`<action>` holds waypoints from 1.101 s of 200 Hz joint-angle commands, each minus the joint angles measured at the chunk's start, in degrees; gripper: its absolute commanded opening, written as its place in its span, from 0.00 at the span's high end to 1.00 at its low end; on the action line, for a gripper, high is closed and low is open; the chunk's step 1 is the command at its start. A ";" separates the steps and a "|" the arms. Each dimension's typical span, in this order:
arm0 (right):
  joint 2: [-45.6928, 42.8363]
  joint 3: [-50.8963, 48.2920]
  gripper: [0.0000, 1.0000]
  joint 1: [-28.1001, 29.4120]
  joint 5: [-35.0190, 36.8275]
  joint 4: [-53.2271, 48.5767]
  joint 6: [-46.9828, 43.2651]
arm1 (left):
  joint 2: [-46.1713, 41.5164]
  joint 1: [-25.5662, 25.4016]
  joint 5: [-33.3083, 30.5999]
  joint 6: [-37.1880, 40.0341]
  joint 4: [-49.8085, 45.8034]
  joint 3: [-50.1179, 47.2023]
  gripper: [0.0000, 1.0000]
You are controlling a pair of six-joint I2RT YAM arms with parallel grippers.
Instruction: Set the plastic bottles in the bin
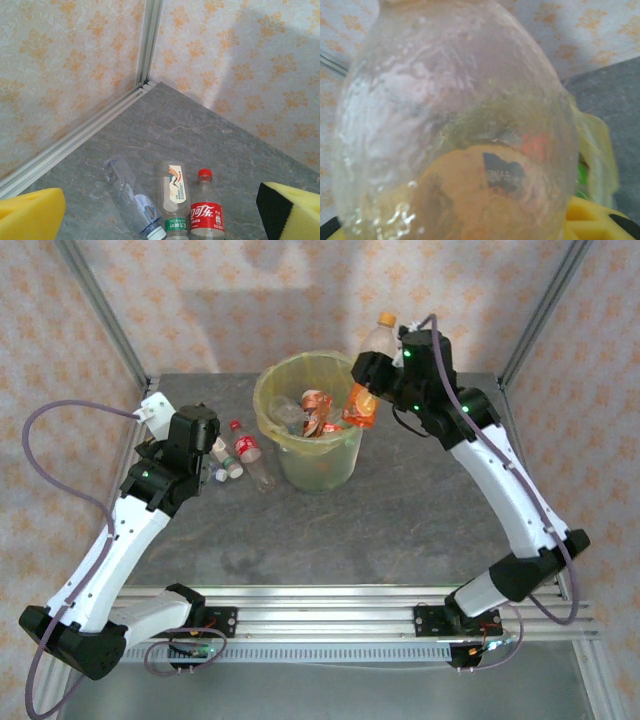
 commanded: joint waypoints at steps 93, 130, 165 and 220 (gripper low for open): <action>26.26 27.63 0.62 3.95 2.47 -11.48 0.13 | -1.22 1.11 -2.02 -0.43 -1.59 -0.36 0.00; 26.62 23.50 0.62 5.11 2.63 -10.62 2.04 | -1.11 1.20 -2.04 -0.07 -1.49 -0.27 0.00; 23.85 16.29 0.61 5.25 1.03 -7.45 4.60 | -1.11 1.25 -1.94 -0.25 -1.50 -0.53 0.00; 20.27 9.35 0.39 5.30 3.49 -5.70 5.32 | -0.77 1.33 -1.12 -0.42 -1.15 -0.53 0.00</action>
